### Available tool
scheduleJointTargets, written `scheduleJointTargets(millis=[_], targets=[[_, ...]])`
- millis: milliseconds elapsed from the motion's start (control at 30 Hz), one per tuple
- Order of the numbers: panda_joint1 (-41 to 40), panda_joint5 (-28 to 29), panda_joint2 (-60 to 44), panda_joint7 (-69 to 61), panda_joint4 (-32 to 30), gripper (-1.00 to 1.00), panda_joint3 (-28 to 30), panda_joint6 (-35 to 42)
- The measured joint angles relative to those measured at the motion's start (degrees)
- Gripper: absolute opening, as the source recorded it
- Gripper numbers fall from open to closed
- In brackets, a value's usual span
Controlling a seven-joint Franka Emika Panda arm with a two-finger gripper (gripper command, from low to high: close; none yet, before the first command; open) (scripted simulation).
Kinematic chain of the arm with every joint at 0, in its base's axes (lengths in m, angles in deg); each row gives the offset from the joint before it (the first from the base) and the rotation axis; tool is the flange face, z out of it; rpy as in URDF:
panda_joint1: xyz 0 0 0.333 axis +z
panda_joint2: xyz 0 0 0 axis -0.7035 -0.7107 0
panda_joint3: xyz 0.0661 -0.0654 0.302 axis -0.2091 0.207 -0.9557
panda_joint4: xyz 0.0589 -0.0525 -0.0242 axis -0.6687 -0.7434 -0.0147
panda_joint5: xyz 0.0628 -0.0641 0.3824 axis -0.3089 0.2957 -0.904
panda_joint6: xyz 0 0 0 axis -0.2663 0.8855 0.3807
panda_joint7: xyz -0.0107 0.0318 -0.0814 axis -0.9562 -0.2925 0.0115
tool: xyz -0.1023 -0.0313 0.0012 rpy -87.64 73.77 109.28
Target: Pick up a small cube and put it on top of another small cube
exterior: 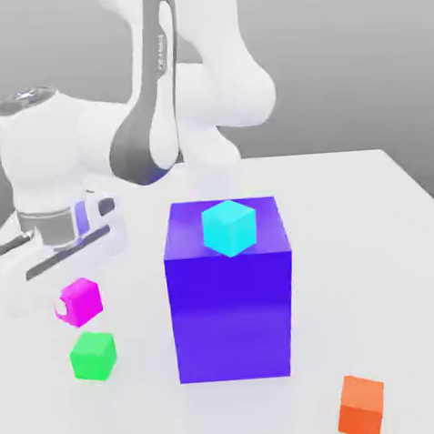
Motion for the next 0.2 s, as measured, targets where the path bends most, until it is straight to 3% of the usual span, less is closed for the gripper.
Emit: scheduleJointTargets(millis=[67,100,200], targets=[[0.0,-0.8,-3.8,-0.5,0.1,-1.00,-0.3,-3.7],[-0.2,-1.3,-5.7,-0.8,0.1,1.00,-0.6,-5.6],[-0.2,-1.3,-5.7,-0.8,0.1,1.00,-0.6,-5.6]])
